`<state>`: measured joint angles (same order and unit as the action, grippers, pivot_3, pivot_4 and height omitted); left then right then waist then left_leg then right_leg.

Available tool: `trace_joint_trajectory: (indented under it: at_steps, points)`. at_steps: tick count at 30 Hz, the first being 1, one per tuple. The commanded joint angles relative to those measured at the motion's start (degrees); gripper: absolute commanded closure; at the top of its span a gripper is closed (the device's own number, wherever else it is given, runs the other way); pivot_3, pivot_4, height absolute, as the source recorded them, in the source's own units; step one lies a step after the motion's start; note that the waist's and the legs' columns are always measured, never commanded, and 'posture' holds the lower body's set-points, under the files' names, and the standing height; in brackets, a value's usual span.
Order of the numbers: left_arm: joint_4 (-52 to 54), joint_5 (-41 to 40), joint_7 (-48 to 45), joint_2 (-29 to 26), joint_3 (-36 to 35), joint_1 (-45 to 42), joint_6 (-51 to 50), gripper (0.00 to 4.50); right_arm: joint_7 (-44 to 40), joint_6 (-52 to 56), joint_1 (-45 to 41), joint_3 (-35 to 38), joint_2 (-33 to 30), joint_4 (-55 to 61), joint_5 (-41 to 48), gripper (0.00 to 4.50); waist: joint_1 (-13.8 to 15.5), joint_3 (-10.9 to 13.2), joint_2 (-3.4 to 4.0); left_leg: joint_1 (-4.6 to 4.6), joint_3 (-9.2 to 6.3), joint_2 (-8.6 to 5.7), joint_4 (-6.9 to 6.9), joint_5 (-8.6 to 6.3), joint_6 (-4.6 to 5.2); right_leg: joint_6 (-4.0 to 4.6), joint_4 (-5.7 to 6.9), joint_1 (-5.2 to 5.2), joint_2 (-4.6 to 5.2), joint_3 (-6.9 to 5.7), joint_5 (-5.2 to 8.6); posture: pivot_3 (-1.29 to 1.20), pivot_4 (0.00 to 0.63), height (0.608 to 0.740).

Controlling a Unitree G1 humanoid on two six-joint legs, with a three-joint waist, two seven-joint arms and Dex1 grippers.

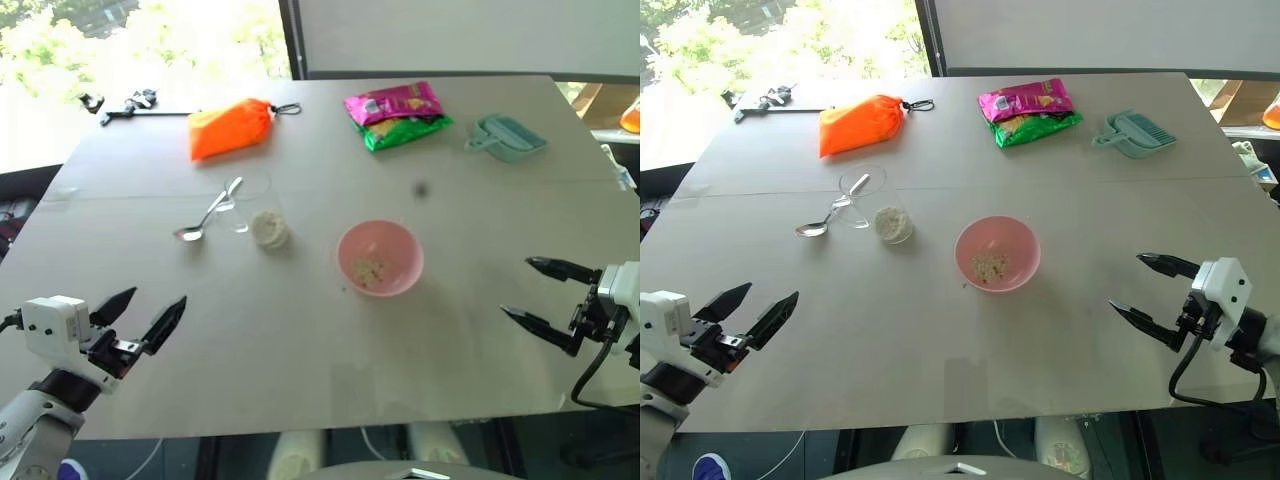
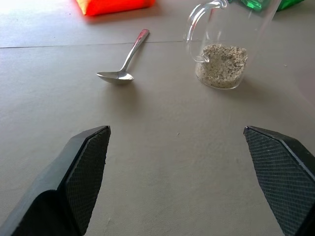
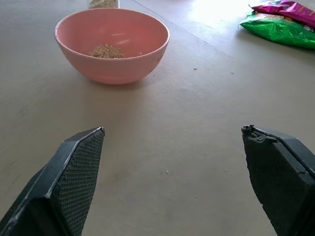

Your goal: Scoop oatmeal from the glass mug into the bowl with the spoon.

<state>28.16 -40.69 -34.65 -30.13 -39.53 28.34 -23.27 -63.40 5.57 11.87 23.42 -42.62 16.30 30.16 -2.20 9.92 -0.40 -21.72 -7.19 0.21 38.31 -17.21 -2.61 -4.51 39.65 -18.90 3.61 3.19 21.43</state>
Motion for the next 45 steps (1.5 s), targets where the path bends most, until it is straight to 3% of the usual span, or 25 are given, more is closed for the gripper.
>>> trace_joint_trajectory:
  at_steps: [1,10,15,22,25,29,35,39,45]
  points:
    - [1.4,-1.0,0.5,-0.9,-2.0,0.0,-0.2,0.02,0.1,-1.2,-1.0,0.5,-0.3,0.7,0.4,0.00,0.0,0.0,0.00,0.00,0.00,0.00,0.00,0.00,0.00,0.00,0.00,0.00,0.00,0.00,0.00,0.00,0.150,0.740]
    - [1.0,-2.4,2.0,-1.8,-2.2,-2.4,-2.1,0.02,1.8,-3.7,-3.0,0.0,3.3,2.0,2.4,0.00,0.0,0.0,-0.01,0.00,-0.01,0.00,0.00,0.00,-0.01,0.00,0.00,0.00,0.00,-0.01,0.00,0.00,0.150,0.740]
    - [-0.6,-1.7,3.4,-2.7,-1.9,-5.4,-2.6,0.02,-3.9,0.4,-4.9,-1.7,2.7,2.1,9.3,0.00,0.0,0.0,0.02,0.02,-0.03,0.00,0.01,0.01,-0.01,0.00,0.04,0.01,0.00,-0.02,0.00,0.00,0.150,0.740]
    - [-8.0,-0.8,6.4,-10.0,-2.2,-15.3,-6.8,0.02,-12.2,0.4,-11.7,-3.6,1.9,4.5,16.5,0.00,0.0,0.0,0.02,0.02,-0.11,0.00,0.02,0.01,-0.01,0.00,0.06,0.01,-0.02,-0.09,0.00,0.00,0.150,0.740]
    - [-9.8,3.8,9.6,-14.4,0.1,-18.4,-9.9,0.02,-11.9,1.3,-14.1,-4.4,2.4,7.1,18.7,0.00,-0.1,0.0,0.03,0.00,-0.25,-0.01,0.04,0.03,-0.06,0.00,0.07,0.02,-0.03,-0.19,0.00,0.00,0.150,0.740]
    - [-12.8,3.6,8.4,-18.0,2.3,-24.2,-13.3,0.02,-9.1,2.0,-15.6,-6.0,4.1,12.0,21.0,0.00,-0.1,0.0,0.02,-0.06,-0.28,-0.04,0.01,0.13,-0.24,0.00,-0.01,0.00,-0.02,-0.21,0.00,0.00,0.150,0.740]
    - [-17.8,7.6,7.7,-22.4,9.5,-33.2,-17.0,0.02,-6.6,3.1,-14.9,-6.9,4.6,15.9,21.8,0.00,-0.1,0.1,0.01,-0.11,-0.36,-0.04,0.02,0.14,-0.25,0.00,0.01,-0.04,-0.02,-0.29,0.00,0.00,0.150,0.740]
    - [-24.3,12.9,7.3,-29.0,21.9,-44.5,-26.4,0.02,-5.6,2.7,-14.4,-7.0,4.5,16.0,20.4,0.00,0.0,0.1,0.01,-0.08,-0.41,-0.05,0.03,0.14,-0.25,0.00,0.10,-0.04,-0.05,-0.34,0.00,0.00,0.150,0.740]
    - [-39.9,19.9,3.2,-29.1,36.2,-63.4,-31.8,0.02,-4.0,2.2,-13.9,-7.4,5.0,15.8,18.9,0.00,-0.5,0.1,-0.02,-0.12,-0.40,-0.08,0.07,0.15,-0.26,0.00,0.13,-0.06,-0.09,-0.35,0.00,0.00,0.150,0.740]
